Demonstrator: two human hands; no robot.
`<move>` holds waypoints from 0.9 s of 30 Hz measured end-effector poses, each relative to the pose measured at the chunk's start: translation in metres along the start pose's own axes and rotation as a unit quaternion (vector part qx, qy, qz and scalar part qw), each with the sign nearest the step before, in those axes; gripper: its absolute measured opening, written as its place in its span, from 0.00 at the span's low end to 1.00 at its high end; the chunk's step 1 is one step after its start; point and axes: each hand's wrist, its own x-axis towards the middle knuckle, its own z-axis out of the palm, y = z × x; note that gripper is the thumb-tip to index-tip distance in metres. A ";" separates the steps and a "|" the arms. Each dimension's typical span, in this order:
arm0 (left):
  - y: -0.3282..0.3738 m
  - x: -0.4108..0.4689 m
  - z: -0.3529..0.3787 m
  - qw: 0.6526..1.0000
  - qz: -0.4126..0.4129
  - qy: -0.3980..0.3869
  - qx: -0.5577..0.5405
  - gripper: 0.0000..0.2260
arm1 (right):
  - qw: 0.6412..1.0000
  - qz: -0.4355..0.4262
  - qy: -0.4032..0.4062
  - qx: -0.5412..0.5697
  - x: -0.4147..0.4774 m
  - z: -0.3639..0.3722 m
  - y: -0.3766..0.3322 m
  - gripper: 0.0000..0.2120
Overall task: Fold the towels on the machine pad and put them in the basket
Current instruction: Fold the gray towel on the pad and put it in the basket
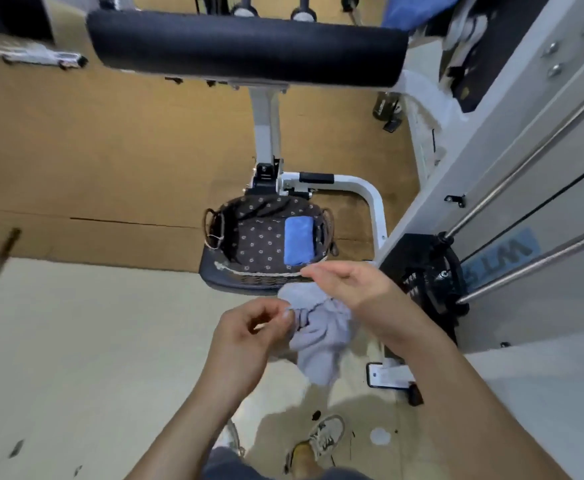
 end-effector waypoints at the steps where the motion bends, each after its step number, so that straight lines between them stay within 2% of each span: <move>1: 0.003 -0.006 -0.020 0.999 -0.015 0.001 -0.045 0.07 | 0.998 0.000 -0.057 0.009 0.002 0.011 -0.008 0.15; 2: 0.007 -0.013 -0.041 0.996 -0.025 0.008 -0.088 0.09 | 0.994 0.002 -0.113 0.001 0.003 0.024 -0.016 0.18; 4: 0.015 -0.025 -0.084 0.988 -0.034 0.033 -0.148 0.10 | 0.984 -0.018 -0.157 -0.078 0.009 0.054 -0.029 0.17; 7: 0.027 -0.047 -0.149 0.986 0.000 0.035 -0.161 0.07 | 0.975 -0.060 -0.147 -0.157 0.022 0.106 -0.048 0.11; 11: 0.032 -0.074 -0.235 0.987 0.019 0.022 -0.157 0.10 | 0.960 -0.085 -0.189 -0.188 0.036 0.180 -0.074 0.01; 16: 0.021 -0.094 -0.335 0.977 0.026 0.121 -0.174 0.08 | 0.943 -0.107 -0.141 -0.281 0.059 0.248 -0.102 0.07; 18: 0.014 -0.096 -0.370 0.973 0.040 0.177 -0.141 0.05 | 0.950 -0.097 -0.142 -0.260 0.062 0.268 -0.114 0.08; 20: 0.004 -0.089 -0.403 0.964 0.066 0.256 -0.039 0.04 | 0.954 -0.091 -0.155 -0.240 0.066 0.293 -0.126 0.08; 21: -0.002 -0.083 -0.418 0.947 0.074 0.309 0.047 0.04 | 0.955 -0.090 -0.162 -0.230 0.069 0.308 -0.132 0.09; 23: -0.008 -0.074 -0.442 0.879 0.080 0.397 0.251 0.05 | 0.966 -0.077 -0.180 -0.169 0.079 0.341 -0.146 0.10; 24: -0.009 -0.070 -0.449 0.851 0.099 0.415 0.307 0.06 | 0.972 -0.066 -0.188 -0.125 0.085 0.358 -0.153 0.10; 25: -0.009 -0.067 -0.452 0.845 0.125 0.412 0.316 0.06 | 0.977 -0.056 -0.188 -0.087 0.093 0.375 -0.161 0.09; 26: -0.009 -0.065 -0.452 0.864 0.146 0.385 0.290 0.07 | 0.980 -0.050 -0.181 -0.061 0.103 0.391 -0.170 0.06; 27: -0.008 -0.063 -0.447 0.900 0.150 0.339 0.230 0.06 | 0.984 -0.045 -0.169 -0.043 0.114 0.406 -0.177 0.04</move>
